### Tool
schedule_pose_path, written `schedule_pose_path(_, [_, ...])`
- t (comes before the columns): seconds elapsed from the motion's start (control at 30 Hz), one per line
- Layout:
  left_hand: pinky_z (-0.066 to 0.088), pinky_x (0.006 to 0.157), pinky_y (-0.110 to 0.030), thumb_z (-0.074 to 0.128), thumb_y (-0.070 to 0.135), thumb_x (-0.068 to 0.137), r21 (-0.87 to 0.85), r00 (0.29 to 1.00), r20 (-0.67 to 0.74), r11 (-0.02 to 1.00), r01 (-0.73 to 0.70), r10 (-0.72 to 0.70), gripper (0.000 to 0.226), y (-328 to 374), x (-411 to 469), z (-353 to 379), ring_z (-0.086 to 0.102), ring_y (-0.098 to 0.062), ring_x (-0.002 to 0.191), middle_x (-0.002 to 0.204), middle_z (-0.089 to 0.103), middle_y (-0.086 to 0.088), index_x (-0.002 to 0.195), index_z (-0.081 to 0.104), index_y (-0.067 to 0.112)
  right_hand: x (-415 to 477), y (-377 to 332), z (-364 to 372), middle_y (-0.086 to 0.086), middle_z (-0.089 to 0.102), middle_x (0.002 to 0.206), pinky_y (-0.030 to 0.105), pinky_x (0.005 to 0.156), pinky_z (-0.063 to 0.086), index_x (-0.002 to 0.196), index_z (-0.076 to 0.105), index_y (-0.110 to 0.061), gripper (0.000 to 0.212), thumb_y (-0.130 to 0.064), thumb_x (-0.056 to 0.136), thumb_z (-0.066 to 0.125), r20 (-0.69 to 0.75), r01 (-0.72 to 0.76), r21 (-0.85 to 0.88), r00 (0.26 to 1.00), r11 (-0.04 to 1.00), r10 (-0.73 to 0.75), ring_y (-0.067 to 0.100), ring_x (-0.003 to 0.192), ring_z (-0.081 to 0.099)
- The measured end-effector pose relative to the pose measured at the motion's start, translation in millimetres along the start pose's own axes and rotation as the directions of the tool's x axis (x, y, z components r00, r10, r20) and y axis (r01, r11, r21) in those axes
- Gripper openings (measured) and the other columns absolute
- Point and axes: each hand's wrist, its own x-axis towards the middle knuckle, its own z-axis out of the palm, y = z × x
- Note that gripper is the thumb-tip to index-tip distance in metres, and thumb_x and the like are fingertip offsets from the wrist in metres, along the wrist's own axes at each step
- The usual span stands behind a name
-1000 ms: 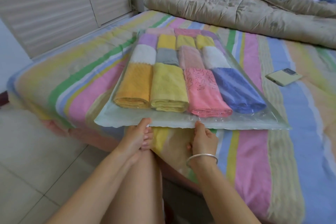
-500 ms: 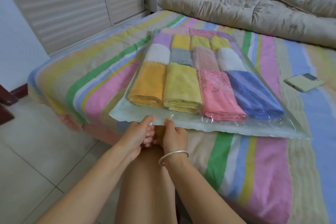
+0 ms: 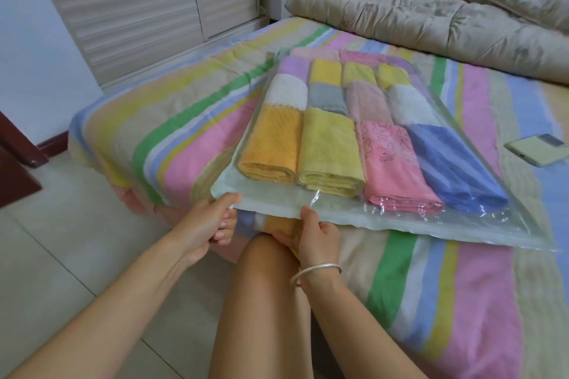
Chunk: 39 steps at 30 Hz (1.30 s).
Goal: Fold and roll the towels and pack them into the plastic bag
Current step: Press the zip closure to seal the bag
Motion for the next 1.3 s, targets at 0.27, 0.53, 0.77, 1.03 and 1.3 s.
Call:
schedule_pose_path(0.27, [0.019, 0.038, -0.02, 0.051, 0.025, 0.096, 0.068, 1.0, 0.006, 0.998, 0.001, -0.001, 0.046, 2.5, -0.8, -6.6, 0.02, -0.011, 0.034, 0.045, 0.02, 0.004, 0.055, 0.03, 0.018, -1.6, -0.9, -1.6, -0.004, 0.05, 0.045, 0.05, 0.076, 0.057, 0.057, 0.047, -0.003, 0.041, -0.016, 0.095, 0.054, 0.012, 0.006, -0.023, 1.0, 1.0, -0.006, 0.017, 0.045, 0.062])
schedule_pose_path(0.53, [0.022, 0.039, -0.022, 0.052, 0.026, 0.095, 0.116, 1.0, -0.011, 0.993, -0.012, 0.013, 0.046, 5.3, -3.6, -10.7, 0.022, -0.012, 0.036, 0.046, 0.021, 0.003, 0.056, 0.03, 0.019, -4.8, -2.7, -2.3, -0.007, 0.052, 0.042, 0.052, 0.081, 0.055, 0.054, 0.045, -0.006, 0.044, -0.018, 0.096, 0.053, 0.023, -0.01, -0.056, 1.0, 0.998, 0.011, 0.019, 0.047, 0.064])
schedule_pose_path(0.77, [0.022, 0.039, -0.021, 0.054, 0.026, 0.094, 0.118, 0.999, -0.044, 0.993, -0.009, 0.014, 0.046, 3.7, -2.0, -12.4, 0.022, -0.012, 0.036, 0.046, 0.022, 0.004, 0.056, 0.03, 0.018, -6.5, -4.5, -2.8, -0.007, 0.051, 0.042, 0.054, 0.082, 0.055, 0.048, 0.043, -0.007, 0.05, -0.018, 0.096, 0.053, 0.029, -0.003, -0.074, 1.0, 0.997, 0.005, 0.017, 0.046, 0.064])
schedule_pose_path(1.03, [0.021, 0.04, -0.021, 0.055, 0.024, 0.093, 0.127, 0.996, -0.076, 0.991, -0.034, 0.044, 0.045, 0.8, -2.1, -14.4, 0.022, -0.013, 0.036, 0.046, 0.022, 0.003, 0.056, 0.031, 0.018, -10.7, -6.5, -2.9, -0.01, 0.046, 0.038, 0.054, 0.085, 0.053, 0.052, 0.039, -0.011, 0.046, -0.017, 0.097, 0.051, 0.04, 0.003, -0.09, 0.999, 0.996, 0.0, 0.012, 0.04, 0.059])
schedule_pose_path(1.3, [0.02, 0.04, -0.019, 0.056, 0.027, 0.094, 0.101, 0.995, -0.098, 0.995, -0.018, 0.028, 0.045, 2.0, -2.2, -25.0, 0.022, -0.012, 0.035, 0.046, 0.022, 0.004, 0.058, 0.03, 0.018, -5.4, -3.5, -4.0, -0.009, 0.053, 0.046, 0.051, 0.082, 0.055, 0.06, 0.047, -0.007, 0.039, -0.02, 0.096, 0.053, 0.025, 0.004, -0.064, 1.0, 0.998, -0.002, 0.014, 0.046, 0.064])
